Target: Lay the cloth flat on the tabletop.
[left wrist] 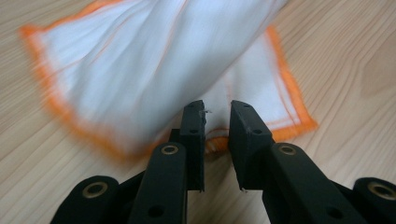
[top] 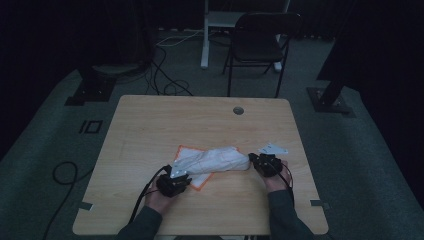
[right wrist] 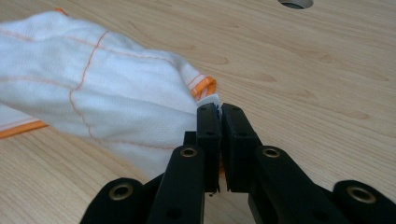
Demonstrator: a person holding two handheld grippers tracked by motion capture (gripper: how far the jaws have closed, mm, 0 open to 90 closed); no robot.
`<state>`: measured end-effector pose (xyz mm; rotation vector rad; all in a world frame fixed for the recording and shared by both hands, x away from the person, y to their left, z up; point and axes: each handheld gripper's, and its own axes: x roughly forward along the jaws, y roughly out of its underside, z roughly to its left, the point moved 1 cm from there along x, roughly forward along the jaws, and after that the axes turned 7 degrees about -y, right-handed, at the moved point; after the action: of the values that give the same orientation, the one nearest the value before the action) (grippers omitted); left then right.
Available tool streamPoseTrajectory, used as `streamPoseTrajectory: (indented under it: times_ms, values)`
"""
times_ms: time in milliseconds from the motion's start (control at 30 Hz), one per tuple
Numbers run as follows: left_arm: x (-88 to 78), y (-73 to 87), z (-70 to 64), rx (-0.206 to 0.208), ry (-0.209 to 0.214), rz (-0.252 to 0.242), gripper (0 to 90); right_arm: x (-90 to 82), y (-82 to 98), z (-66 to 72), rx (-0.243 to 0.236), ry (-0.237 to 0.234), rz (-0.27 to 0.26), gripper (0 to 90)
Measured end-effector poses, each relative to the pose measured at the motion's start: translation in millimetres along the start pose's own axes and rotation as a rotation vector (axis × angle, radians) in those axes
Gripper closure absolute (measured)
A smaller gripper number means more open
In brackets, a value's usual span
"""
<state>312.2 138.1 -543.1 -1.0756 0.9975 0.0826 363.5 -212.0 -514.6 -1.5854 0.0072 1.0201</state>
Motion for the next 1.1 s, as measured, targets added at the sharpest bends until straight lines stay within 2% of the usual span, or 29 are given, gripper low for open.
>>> streamPoseTrajectory:
  times_ms: [133, 267, 367, 400, 567, 700, 767, 833, 933, 1100]
  values:
    - [-9.0, 8.0, 4.8, 0.021, -0.016, 0.013, 77.4, 2.0, -0.8, 5.7, -0.018, -0.013, 0.004, 86.5]
    - [-11.4, 8.8, 8.2, 0.016, -0.046, 0.028, 76.6, 3.8, -2.4, 10.2, -0.023, -0.025, 0.005, 86.4]
    - [-10.9, 4.3, 6.4, -0.001, -0.072, 0.040, 74.4, 5.7, -3.4, 15.1, -0.045, -0.020, 0.015, 86.5]
    - [-10.8, 2.2, 4.3, -0.003, -0.059, 0.032, 73.8, 5.9, -4.0, 15.8, -0.046, -0.020, 0.015, 86.5]
    - [-2.8, -12.6, -14.8, 0.044, 0.009, 0.004, 73.1, 6.9, -6.8, 16.8, -0.042, -0.020, 0.008, 86.5]
    - [9.5, -25.1, -28.7, 0.076, 0.032, -0.004, 73.1, 7.8, -9.8, 17.4, -0.039, -0.023, -0.001, 86.5]
    - [17.3, -28.9, -32.6, 0.087, 0.036, 0.008, 73.2, 8.3, -12.0, 18.0, -0.036, -0.024, -0.007, 86.5]
    - [21.2, -29.3, -33.6, 0.079, 0.044, 0.009, 73.3, 8.6, -14.6, 17.8, -0.034, -0.022, -0.011, 86.5]
    - [18.8, -26.3, -32.1, 0.067, 0.067, 0.014, 74.7, 9.1, -17.4, 15.5, -0.022, -0.025, -0.021, 86.5]
    - [5.8, -13.1, -25.9, 0.093, 0.121, 0.024, 76.3, 12.7, -20.4, 14.7, -0.020, -0.022, -0.016, 86.2]
